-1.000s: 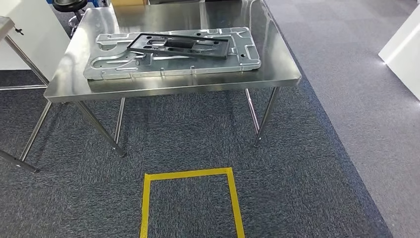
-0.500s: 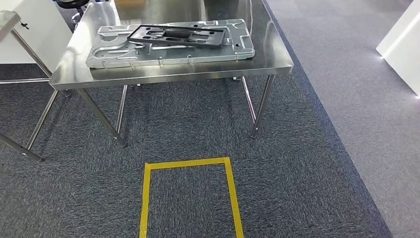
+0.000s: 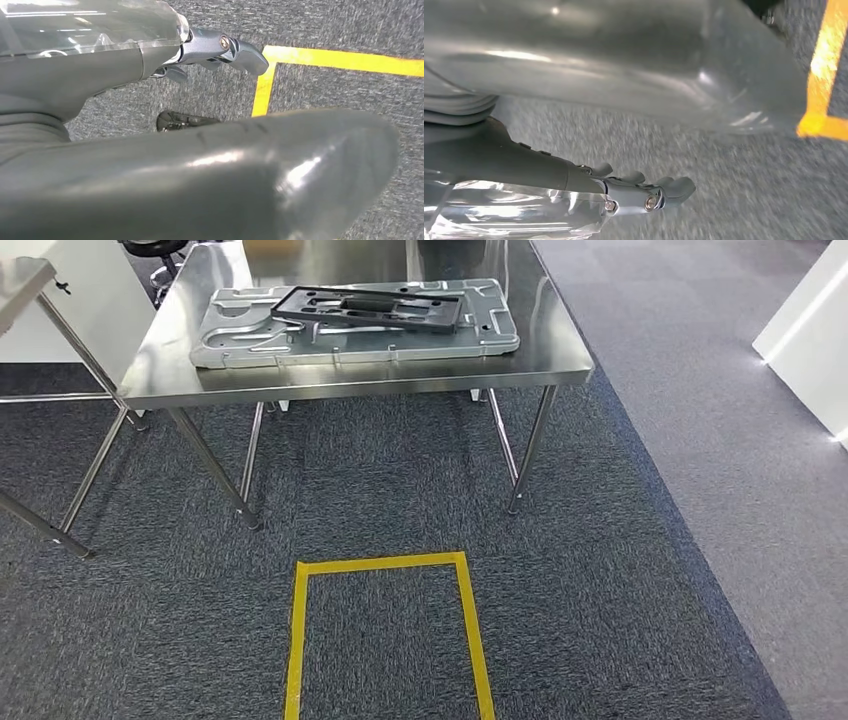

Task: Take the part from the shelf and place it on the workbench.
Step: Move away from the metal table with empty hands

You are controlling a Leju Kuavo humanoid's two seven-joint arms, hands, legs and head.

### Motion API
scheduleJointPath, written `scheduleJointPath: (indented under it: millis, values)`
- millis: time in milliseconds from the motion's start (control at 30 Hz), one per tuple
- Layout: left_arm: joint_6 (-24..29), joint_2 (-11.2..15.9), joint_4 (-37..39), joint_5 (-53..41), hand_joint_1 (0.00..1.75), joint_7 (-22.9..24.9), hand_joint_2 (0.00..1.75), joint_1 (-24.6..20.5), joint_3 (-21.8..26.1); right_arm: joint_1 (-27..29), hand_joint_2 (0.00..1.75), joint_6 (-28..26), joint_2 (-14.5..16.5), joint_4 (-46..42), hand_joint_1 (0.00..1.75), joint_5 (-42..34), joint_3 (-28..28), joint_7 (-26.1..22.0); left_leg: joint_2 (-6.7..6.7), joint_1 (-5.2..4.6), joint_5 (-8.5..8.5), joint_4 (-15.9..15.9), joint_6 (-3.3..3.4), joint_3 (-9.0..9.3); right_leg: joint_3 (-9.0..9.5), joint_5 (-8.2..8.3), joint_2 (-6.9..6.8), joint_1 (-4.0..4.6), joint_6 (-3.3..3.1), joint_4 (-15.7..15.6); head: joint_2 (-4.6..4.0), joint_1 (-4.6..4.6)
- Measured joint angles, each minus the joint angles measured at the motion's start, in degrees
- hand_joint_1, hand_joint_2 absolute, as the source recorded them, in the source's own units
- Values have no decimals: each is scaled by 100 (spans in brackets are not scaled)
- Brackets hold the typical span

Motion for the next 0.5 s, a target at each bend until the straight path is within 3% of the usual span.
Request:
scheduleJointPath:
  millis: [67, 133, 200, 267, 300, 333, 367, 433, 500]
  values:
    - [23, 0, 0, 0, 0, 24, 0, -10, -4, -1, 0, 170, 1, 5, 0, -34, -44, 148, 2, -10, 4, 38, -55, -46, -18, -15, 3, 13, -62, -64, 0, -1]
    - [41, 2, 0, 0, 0, 28, 0, -13, -8, 1, 87, 292, 4, 16, 0, -57, -83, 254, -6, 0, -52, 103, -113, -86, -27, 17, -2, -9, -135, -94, 0, -1]
    - [50, 3, -1, 0, 0, 28, 0, -16, -10, -5, 175, 374, 5, 23, 0, -77, -120, 320, -23, 27, -320, 516, -177, -272, -36, 53, -10, -31, -192, -127, 0, -1]
    - [57, 3, -1, 1, 0, 31, 0, -11, -11, -8, 175, 425, 3, 25, 0, -102, -153, 377, -30, 63, -676, 1288, -235, -625, -63, 67, -10, -27, -212, -127, 0, -1]
    - [60, 4, -1, 2, 0, 34, 0, -5, -11, -9, 175, 442, 3, 25, 0, -117, -170, 402, -30, 81, -763, 1588, -255, -763, -71, 71, -10, -25, -214, -125, 0, -1]
    - [61, 4, 0, 2, 0, 39, 0, 0, -11, -9, 175, 456, 3, 25, 0, -130, -187, 424, -29, 95, -736, 1689, -267, -810, -74, 75, -9, -25, -211, -122, 0, -1]
    - [61, 6, 0, 3, 0, 43, 0, 2, -11, -10, 175, 471, 3, 25, 0, -141, -203, 442, -29, 107, -598, 1554, -272, -744, -71, 78, -9, -26, -206, -119, 0, -1]
    - [62, 13, 0, 4, 0, 46, 0, -3, -11, -17, 175, 488, 3, 25, 0, -168, -227, 474, -31, 121, -193, 793, -257, -384, -59, 85, -6, -26, -180, -116, 0, -1]
    - [63, 19, -1, 5, 0, 47, 0, -16, -11, -30, 175, 489, 4, 25, 0, -200, -253, 513, -35, 111, 16, 150, -208, -108, -73, 87, 1, -5, -127, -98, 0, -1]
